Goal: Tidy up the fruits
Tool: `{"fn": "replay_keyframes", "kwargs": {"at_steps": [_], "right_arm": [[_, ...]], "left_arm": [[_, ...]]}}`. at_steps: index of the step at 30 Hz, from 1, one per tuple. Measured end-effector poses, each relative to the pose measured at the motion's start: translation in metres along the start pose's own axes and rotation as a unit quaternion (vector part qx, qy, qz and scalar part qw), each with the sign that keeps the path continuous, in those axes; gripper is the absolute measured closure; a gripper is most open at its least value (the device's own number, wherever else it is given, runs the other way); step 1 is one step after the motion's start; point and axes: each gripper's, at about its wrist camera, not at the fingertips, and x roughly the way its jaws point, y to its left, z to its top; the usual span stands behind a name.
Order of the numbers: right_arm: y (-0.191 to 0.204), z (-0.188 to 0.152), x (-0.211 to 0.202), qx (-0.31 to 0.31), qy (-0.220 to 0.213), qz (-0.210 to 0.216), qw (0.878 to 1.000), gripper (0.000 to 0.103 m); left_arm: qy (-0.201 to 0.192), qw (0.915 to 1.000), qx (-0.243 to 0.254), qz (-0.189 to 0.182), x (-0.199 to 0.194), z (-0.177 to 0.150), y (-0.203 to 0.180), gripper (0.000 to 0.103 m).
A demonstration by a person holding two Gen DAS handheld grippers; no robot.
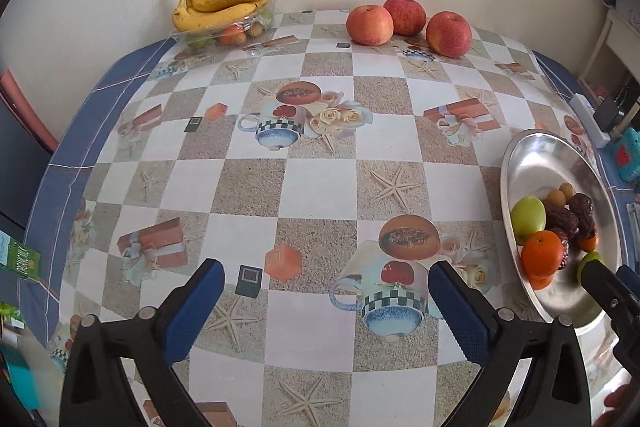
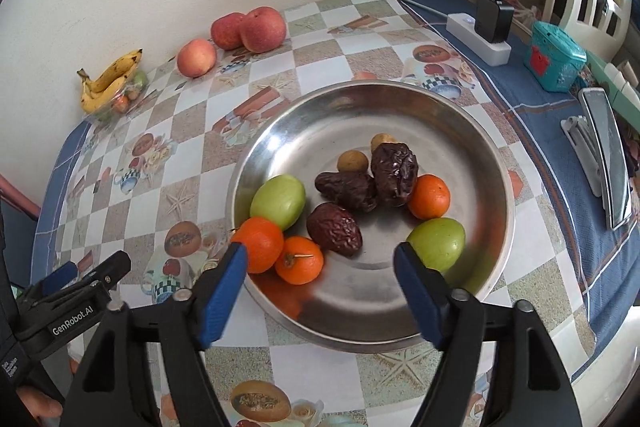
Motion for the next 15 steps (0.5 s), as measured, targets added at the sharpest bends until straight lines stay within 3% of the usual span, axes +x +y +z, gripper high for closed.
{"fn": "replay_keyframes", "kwargs": {"at_steps": [4,8,12,15], "right_arm": [[0.007,-0.004,-0.006,-0.016,-0.013,0.001,1.0,0.008],[0.01,-0.003,-0.008,-0.023,-0.018,-0.005,1.0,0.008],[0.009,-0.004,-0.008,-0.02,-0.013,-0.01,1.0,0.008],[0.006,-0.004,-0.008,-0.015,-0.011,-0.012,1.0,0.008]], "left_arm": [[-0.002,0.9998,0.016,-0.007,-0.007,-0.003,-0.003,0.0],[-0.007,0.9987,0.033,0.037,-0.01,-0.004,-0.006,0.0],[-0.002,0.9985,0.025,0.049,-0.012,-0.004,-0.005,0.0],[0.0,0.9966,0.019,0.08,-0.014,-0.006,-0.003,0.0]]}}
